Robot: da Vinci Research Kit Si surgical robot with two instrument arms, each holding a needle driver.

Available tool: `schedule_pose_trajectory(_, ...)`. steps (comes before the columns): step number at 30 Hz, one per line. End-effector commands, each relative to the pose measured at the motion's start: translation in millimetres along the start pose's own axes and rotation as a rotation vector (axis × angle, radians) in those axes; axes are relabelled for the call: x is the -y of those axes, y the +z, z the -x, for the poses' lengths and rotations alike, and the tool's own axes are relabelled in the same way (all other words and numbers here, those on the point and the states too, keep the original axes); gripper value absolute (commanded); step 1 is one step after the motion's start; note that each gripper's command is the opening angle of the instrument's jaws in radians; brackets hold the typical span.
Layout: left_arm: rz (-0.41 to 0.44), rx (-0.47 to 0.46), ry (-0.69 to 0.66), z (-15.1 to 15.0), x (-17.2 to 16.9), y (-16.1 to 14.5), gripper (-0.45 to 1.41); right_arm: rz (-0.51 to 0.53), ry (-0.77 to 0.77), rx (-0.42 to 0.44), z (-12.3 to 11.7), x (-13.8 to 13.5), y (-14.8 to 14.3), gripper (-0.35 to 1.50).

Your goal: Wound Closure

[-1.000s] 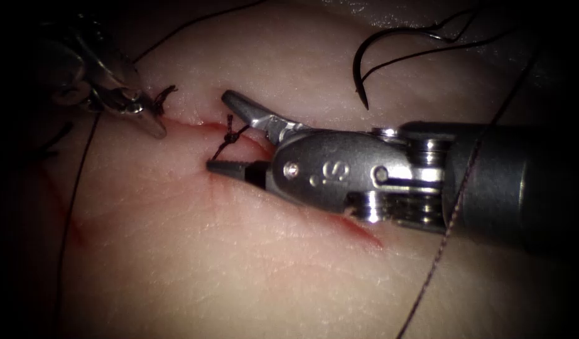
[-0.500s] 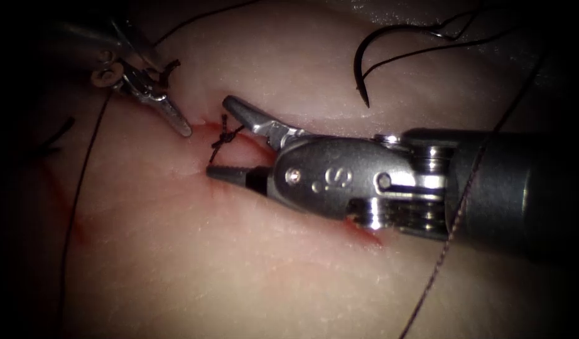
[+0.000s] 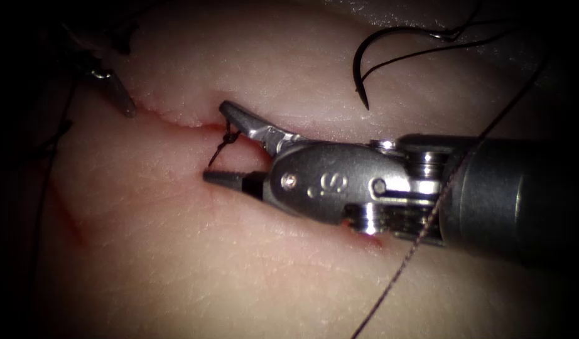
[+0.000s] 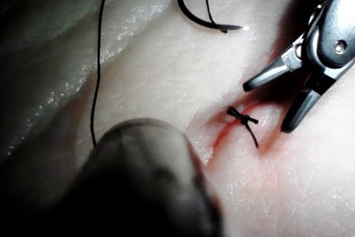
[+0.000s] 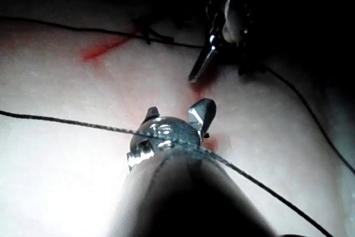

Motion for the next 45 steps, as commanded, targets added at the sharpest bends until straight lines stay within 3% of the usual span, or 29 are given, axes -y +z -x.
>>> schedule_pose_trajectory(1,-0.018,0.021,0.131,-0.9,-0.5,0.3,1.14,0.0,-0.001,-0.003,-0.2,0.1,0.8,1.31)
schedule_pose_trajectory(3,-0.048,0.099,0.271,-1.1,-1.0,0.3,1.14,0.0,-0.001,-0.003,-0.2,0.1,0.8,1.31)
schedule_pose_trajectory(6,-0.072,0.233,0.377,-1.2,-1.7,0.9,1.14,0.0,-0.001,-0.003,-0.2,0.1,0.8,1.31)
schedule_pose_trajectory(9,-0.065,0.308,0.467,-0.9,-2.2,1.7,1.16,0.0,-0.001,-0.003,-0.2,0.1,0.8,1.31)
schedule_pose_trajectory(11,-0.068,0.432,0.546,-0.4,-2.5,2.7,1.18,0.0,-0.001,-0.003,-0.3,0.2,0.8,1.31)
schedule_pose_trajectory(18,-0.084,0.633,0.758,-0.9,-2.5,2.7,1.3,0.002,-0.001,-0.005,-0.3,0.2,0.9,1.33)
schedule_pose_trajectory(27,-0.08,0.751,0.919,-3.4,-6.1,4.3,1.3,0.009,0.022,-0.01,-0.2,0.2,1.1,1.33)
schedule_pose_trajectory(35,-0.071,0.811,1.041,-3.2,-9.4,5.9,1.24,0.013,0.048,-0.016,-0.3,0.1,1.1,1.33)
schedule_pose_trajectory(45,-0.085,0.774,1.039,-3.8,-11.7,3.0,1.06,0.015,0.06,-0.018,-0.2,0.0,1.1,1.31)
